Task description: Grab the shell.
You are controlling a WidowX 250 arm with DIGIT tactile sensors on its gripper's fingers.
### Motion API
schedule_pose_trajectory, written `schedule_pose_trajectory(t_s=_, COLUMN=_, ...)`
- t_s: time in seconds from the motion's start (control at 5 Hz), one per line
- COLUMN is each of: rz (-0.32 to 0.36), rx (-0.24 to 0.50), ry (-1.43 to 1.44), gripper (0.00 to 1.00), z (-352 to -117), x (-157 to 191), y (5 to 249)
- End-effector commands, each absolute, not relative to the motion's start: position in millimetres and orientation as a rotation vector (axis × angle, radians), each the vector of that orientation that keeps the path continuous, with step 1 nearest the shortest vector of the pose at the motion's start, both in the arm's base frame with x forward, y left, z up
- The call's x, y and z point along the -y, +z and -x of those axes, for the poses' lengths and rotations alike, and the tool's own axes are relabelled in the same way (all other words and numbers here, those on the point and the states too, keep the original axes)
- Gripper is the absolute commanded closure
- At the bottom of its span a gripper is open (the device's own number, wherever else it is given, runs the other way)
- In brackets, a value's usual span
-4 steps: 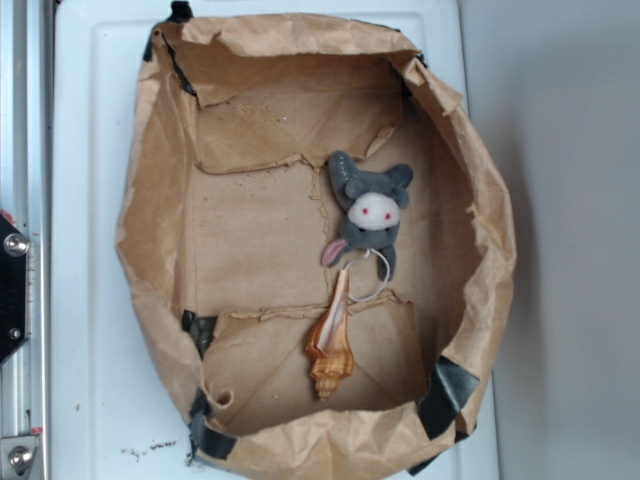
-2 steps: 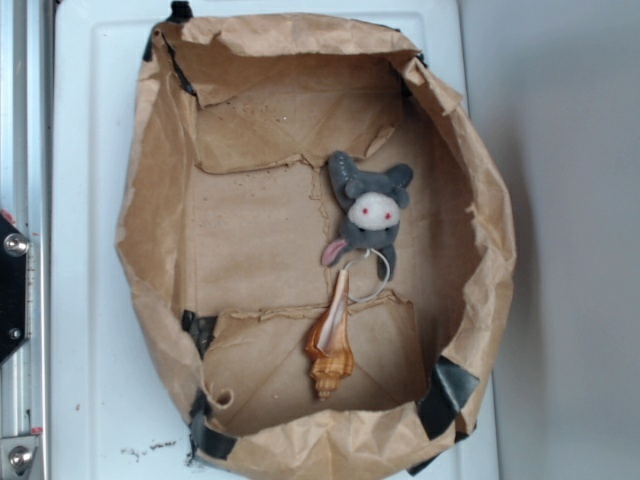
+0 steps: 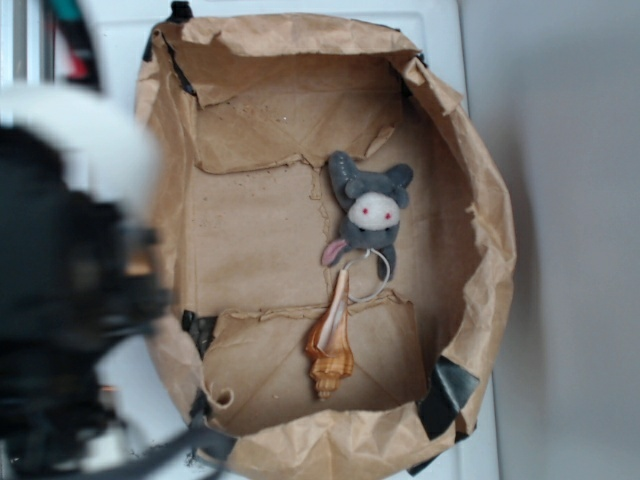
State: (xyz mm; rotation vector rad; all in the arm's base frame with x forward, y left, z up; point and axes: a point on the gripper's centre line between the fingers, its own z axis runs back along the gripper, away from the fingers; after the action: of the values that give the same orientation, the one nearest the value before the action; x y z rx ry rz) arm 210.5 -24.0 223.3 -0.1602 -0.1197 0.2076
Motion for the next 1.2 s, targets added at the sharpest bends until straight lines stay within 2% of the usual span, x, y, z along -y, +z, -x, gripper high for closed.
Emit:
schedule_pose_trajectory(t_s=0.0, rz=0.290, rx=0.503, ry=0.498, gripper=0.00, z=-269, x=17, y=223)
schedule_pose_trajectory(t_s=0.2, rz=0.224, rx=0.475, ry=0.632, gripper=0.00, z=-292, x=14, y=196)
schedule_pose_trajectory(t_s=0.4, rz=0.116, rx=0.377, ry=0.708, gripper=0.00, z=-293, x=13, y=164)
schedule_pose_trajectory(t_s=0.6, rz=0.113, rx=0.252, ry=0.794, gripper=0.00, z=-242, x=27, y=147)
schedule_pose_trajectory(t_s=1.0, rz=0.113, rx=0.252, ry=0.794, gripper=0.00, z=-242, x=27, y=147)
